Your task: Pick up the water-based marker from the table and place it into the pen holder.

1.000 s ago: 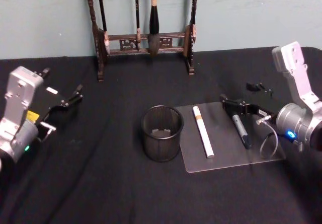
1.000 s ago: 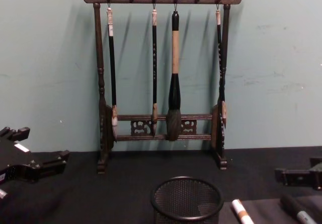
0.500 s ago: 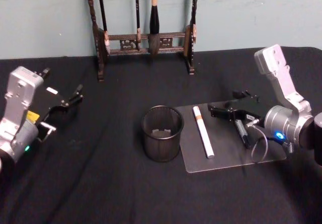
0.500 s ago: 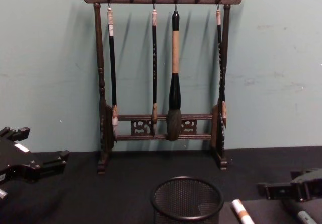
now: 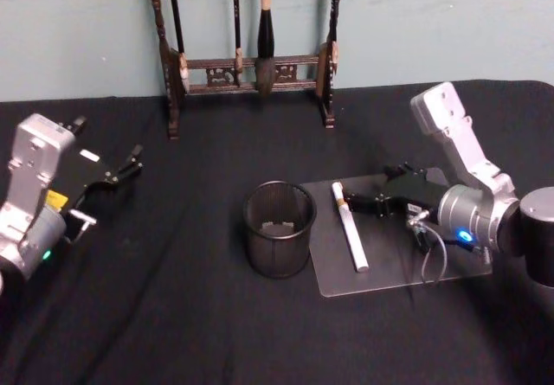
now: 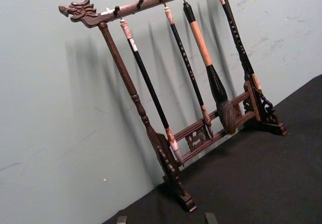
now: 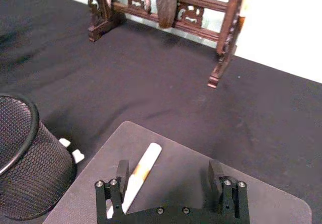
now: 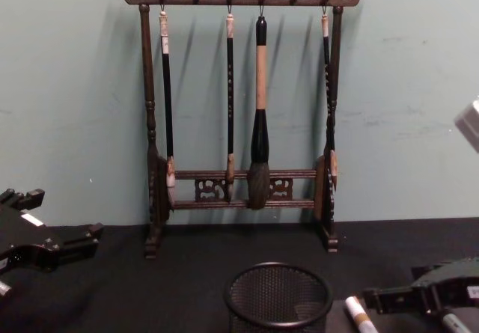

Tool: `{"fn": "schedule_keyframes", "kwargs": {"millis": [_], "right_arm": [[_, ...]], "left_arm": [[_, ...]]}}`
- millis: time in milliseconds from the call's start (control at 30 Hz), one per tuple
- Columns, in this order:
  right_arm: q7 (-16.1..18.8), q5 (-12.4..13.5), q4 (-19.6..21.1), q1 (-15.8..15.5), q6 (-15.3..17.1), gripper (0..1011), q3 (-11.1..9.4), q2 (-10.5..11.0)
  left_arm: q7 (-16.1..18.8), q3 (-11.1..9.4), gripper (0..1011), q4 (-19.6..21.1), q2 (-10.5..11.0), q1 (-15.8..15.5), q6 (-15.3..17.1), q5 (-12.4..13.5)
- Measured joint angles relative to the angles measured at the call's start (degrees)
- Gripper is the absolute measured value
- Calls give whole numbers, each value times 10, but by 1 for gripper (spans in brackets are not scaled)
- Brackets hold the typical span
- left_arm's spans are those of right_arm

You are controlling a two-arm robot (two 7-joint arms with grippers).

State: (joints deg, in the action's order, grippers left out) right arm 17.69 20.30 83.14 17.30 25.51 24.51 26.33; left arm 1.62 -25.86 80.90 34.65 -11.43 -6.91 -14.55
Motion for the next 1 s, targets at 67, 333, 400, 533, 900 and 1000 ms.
{"fn": "schedule_keyframes", "kwargs": {"millis": [67,333,400,533,900,1000], "right_arm": [[2,-6,0,2,4,1000,3,-2],[10,-23,-1,8,18,1000,12,-9],[12,-27,-1,9,21,1000,14,-10],[19,-37,-3,10,28,1000,19,-13],[34,-55,-7,11,39,1000,24,-21],[38,-59,-8,11,41,1002,24,-24]], "left_arm": [[0,0,1001,0,0,0,0,0],[0,0,1001,0,0,0,0,0],[0,0,1002,0,0,0,0,0],[0,0,1001,0,0,0,0,0],[0,0,1001,0,0,0,0,0],[0,0,1001,0,0,0,0,0]]}}
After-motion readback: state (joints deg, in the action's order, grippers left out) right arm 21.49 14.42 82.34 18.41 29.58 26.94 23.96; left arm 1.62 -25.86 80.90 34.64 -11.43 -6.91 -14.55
